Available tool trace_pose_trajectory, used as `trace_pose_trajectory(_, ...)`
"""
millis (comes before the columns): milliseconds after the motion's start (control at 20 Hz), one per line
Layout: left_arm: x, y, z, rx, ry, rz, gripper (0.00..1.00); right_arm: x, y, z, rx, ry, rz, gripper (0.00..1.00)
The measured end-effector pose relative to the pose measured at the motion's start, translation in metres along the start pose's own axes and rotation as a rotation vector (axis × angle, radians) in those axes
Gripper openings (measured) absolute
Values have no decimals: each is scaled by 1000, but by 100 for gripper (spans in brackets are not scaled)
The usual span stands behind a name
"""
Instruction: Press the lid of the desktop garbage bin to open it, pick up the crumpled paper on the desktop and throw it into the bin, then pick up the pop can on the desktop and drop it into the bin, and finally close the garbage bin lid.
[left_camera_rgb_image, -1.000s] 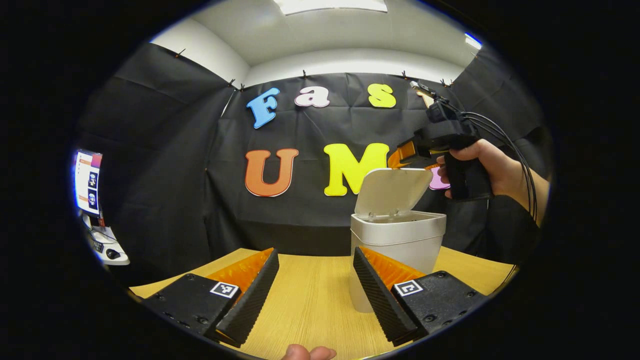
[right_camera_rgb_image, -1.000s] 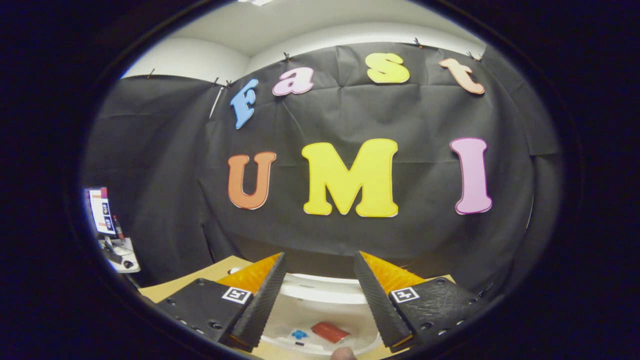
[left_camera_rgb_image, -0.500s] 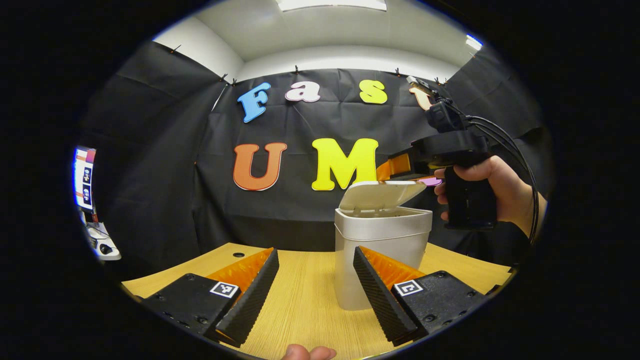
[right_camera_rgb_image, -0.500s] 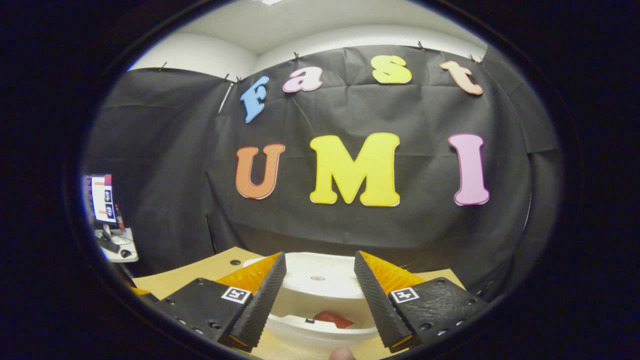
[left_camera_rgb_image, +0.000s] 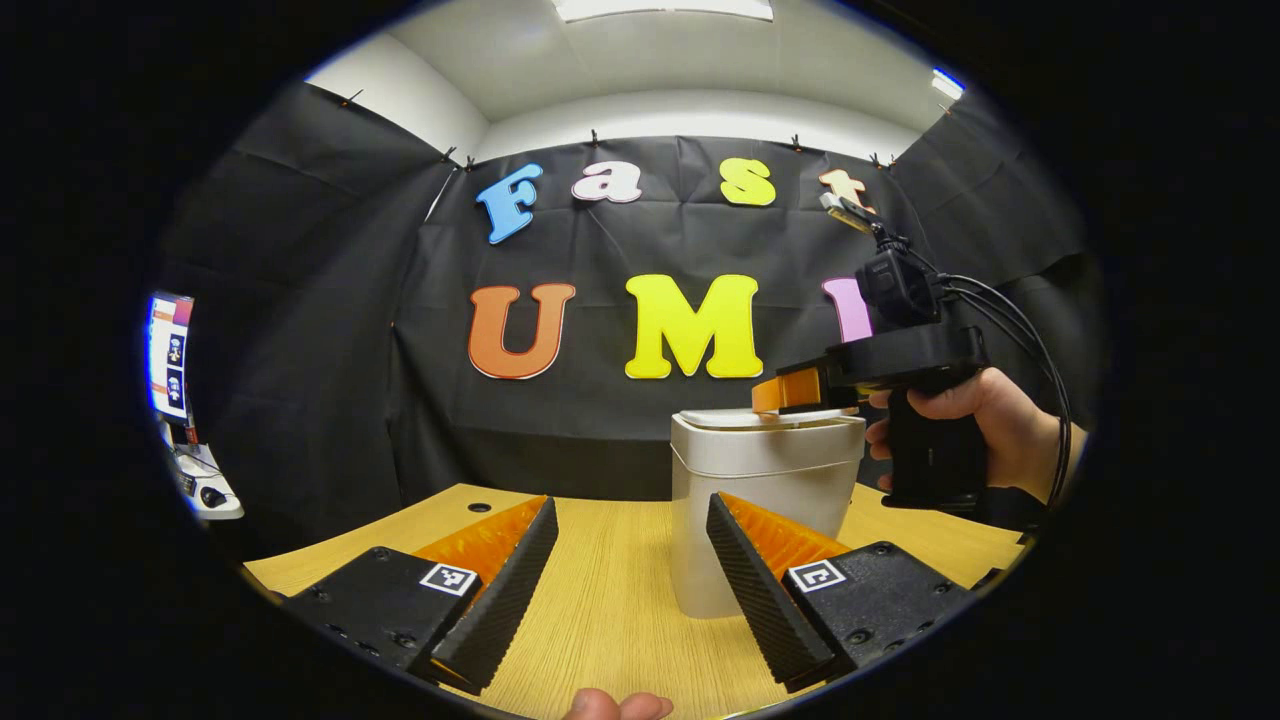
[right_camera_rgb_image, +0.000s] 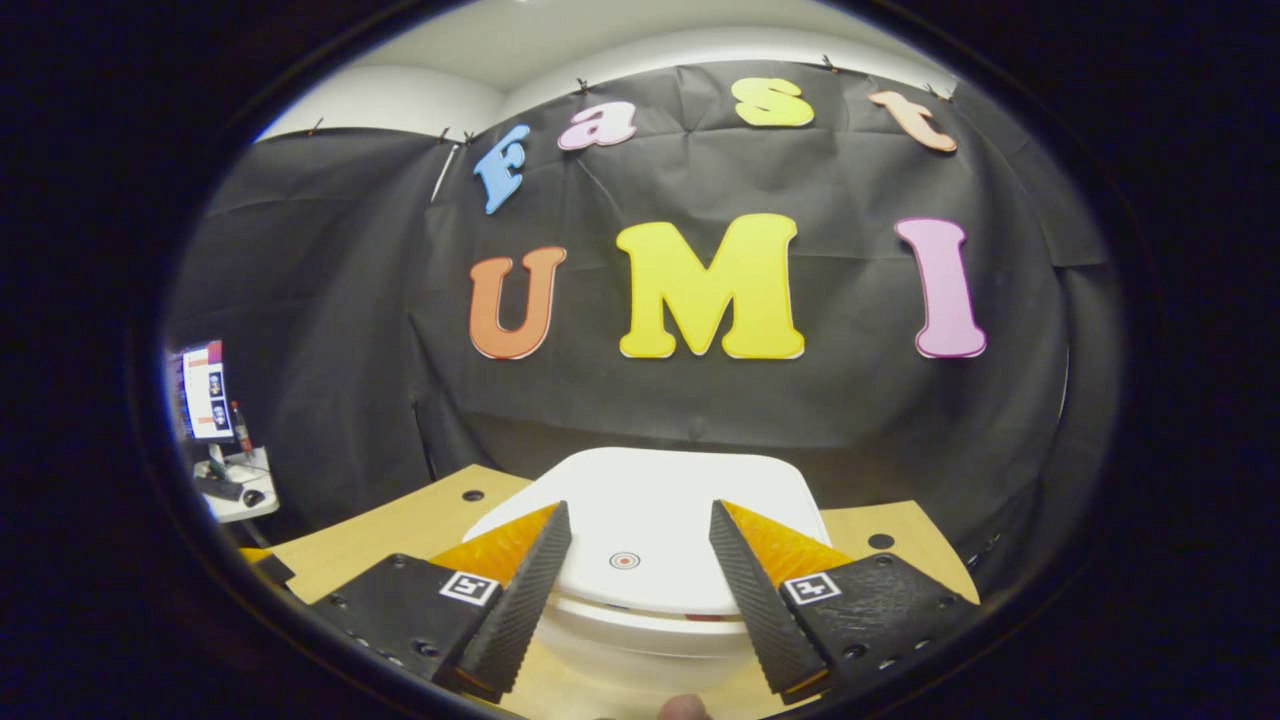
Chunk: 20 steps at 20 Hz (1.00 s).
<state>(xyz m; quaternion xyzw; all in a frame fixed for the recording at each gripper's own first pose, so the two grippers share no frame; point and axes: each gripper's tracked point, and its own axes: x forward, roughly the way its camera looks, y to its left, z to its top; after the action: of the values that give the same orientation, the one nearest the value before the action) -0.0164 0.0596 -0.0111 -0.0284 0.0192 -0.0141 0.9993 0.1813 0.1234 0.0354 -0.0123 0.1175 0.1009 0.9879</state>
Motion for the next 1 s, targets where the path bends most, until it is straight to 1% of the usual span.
trace_pose_trajectory(100,1,-1,-2,1,2,-2,97,1,-1,-4,8,5,4,97)
trace_pose_trajectory(250,2,-3,-6,-1,8,-5,97,4,-3,-7,3,5,-1,99)
trace_pose_trajectory(400,4,-6,-9,1,16,-17,97,5,-2,-12,-8,-12,-8,99)
trace_pose_trajectory(500,6,-7,-11,0,18,-19,97,4,-1,-12,-42,-57,-5,100)
trace_pose_trajectory(550,6,-7,-11,-4,16,-19,97,6,-3,-13,-36,-74,-3,100)
trace_pose_trajectory(600,6,-8,-12,-9,17,-19,97,9,-4,-21,-8,-49,-1,99)
trace_pose_trajectory(650,8,-10,-13,-17,19,-18,97,5,-3,-19,1,-67,4,99)
trace_pose_trajectory(750,9,-15,-16,-30,26,-29,97,6,-2,-17,-12,-84,4,99)
trace_pose_trajectory(800,8,-17,-16,-33,28,-33,97,6,-3,-21,-8,-53,3,98)
trace_pose_trajectory(850,8,-19,-17,-37,31,-34,97,8,-4,-24,-9,-51,1,99)
trace_pose_trajectory(1000,5,-23,-16,-43,29,-35,97,4,-3,-16,-6,-86,-13,99)
